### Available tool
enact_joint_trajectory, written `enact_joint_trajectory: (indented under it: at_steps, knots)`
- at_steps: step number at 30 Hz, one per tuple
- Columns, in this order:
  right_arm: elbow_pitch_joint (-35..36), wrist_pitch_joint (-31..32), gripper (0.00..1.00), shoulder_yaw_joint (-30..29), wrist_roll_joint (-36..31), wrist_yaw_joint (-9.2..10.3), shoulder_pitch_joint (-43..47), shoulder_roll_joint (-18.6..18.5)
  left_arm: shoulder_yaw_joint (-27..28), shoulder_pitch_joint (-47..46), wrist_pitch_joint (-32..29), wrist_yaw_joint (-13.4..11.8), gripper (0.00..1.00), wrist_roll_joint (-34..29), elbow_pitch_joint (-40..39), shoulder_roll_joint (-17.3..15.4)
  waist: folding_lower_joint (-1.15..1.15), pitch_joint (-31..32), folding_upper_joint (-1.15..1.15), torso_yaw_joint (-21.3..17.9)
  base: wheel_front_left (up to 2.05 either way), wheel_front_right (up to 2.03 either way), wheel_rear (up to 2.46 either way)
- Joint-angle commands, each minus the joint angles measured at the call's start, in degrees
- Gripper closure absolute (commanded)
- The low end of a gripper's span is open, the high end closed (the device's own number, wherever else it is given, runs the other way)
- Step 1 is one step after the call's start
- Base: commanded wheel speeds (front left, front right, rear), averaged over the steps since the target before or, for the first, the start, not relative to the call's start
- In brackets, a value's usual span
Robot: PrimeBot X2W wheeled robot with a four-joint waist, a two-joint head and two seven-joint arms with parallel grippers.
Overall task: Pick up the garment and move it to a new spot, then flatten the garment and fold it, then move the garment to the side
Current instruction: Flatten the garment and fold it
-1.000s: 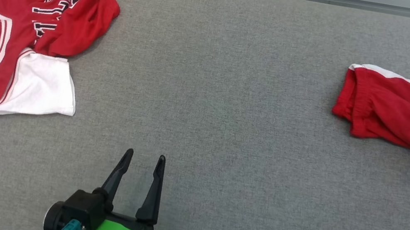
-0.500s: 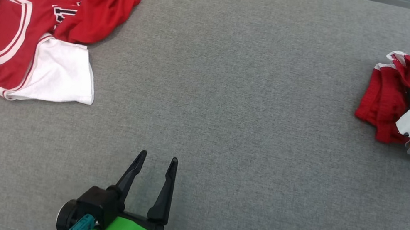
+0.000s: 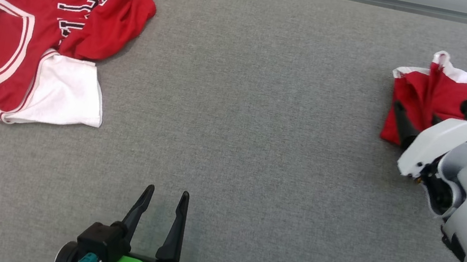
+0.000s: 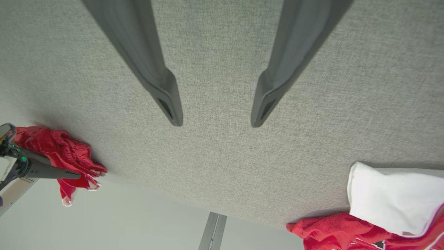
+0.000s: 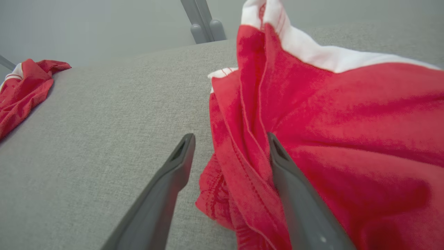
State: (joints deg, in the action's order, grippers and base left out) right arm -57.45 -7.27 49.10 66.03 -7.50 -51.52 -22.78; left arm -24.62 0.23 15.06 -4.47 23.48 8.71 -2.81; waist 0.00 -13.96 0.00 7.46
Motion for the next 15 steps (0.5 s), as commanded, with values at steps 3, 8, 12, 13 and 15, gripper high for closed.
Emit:
enact_joint_trajectory:
  at_steps: [3,8,12,13,15]
  knots:
    - [6.9,-1.7,0.00,2.0,-1.0,0.02,4.2,0.6,0.8,1.4,0.2,0.9,0.00,-1.0,0.5,-0.2,0.00,2.7,0.00,-3.2,0.00,0.00,0.00]
    - [14.5,-4.8,0.00,3.1,-2.8,0.03,10.5,-1.0,2.6,3.3,0.2,1.4,0.00,-0.2,0.9,-0.2,0.00,6.7,0.00,-6.2,0.00,0.00,0.00]
    - [16.3,-7.2,0.00,1.6,-7.3,0.03,14.1,-3.1,4.8,5.6,0.2,1.7,0.00,-0.6,0.9,-0.2,0.00,9.7,0.00,-8.2,0.00,0.00,0.00]
    - [16.4,-7.6,0.00,0.9,-9.1,0.04,14.8,-3.6,5.3,6.1,0.2,1.9,0.00,-0.8,0.7,-0.2,0.00,10.4,0.00,-8.7,0.00,0.00,0.00]
    - [17.2,-8.0,0.00,-2.6,-13.8,0.04,16.1,-4.5,6.8,7.4,0.2,2.1,0.00,-0.9,-0.1,-0.2,0.00,11.8,0.00,-9.7,0.00,0.00,0.00]
